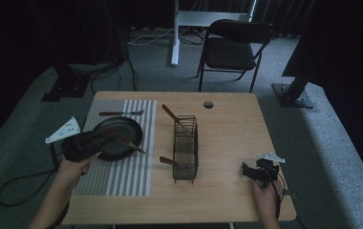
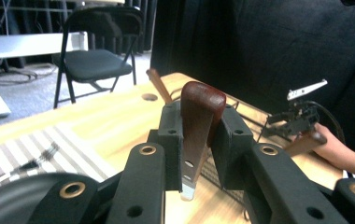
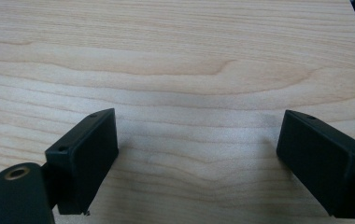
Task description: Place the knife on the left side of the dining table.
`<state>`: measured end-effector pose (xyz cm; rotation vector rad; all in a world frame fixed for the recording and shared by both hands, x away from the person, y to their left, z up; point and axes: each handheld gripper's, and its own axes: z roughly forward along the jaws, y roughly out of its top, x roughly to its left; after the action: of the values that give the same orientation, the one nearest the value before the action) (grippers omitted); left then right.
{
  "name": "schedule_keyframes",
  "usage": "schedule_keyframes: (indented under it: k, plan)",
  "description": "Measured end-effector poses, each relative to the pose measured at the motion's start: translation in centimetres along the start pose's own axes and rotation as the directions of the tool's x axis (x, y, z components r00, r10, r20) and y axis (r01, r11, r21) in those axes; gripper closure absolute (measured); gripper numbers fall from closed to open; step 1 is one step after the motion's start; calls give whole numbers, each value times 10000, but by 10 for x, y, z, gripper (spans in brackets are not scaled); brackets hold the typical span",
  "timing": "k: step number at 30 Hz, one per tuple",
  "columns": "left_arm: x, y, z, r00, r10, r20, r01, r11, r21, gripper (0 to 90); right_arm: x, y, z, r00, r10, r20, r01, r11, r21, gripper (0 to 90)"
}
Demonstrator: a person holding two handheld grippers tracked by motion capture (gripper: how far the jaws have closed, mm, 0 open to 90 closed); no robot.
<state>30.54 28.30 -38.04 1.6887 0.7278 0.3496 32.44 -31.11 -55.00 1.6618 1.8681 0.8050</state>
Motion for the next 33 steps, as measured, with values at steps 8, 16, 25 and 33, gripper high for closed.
schedule_keyframes:
  k: [8,16,25,33]
  plan:
    - [8,-30,-7,9986,-530,-75,532,9983,244,758,0,0,0,10000,-10,0,10,10000,-2,116]
    - [13,-58,-8,9946,-1032,-133,1037,9938,401,757,0,0,0,10000,7,-4,-7,10000,3,116]
    - [15,-70,-4,9921,-1251,-113,1255,9912,418,757,0,0,0,10000,7,0,-7,10000,2,116]
    - [20,-82,-17,9778,-2057,-398,2069,9779,296,754,0,0,0,10000,14,0,-14,10000,8,116]
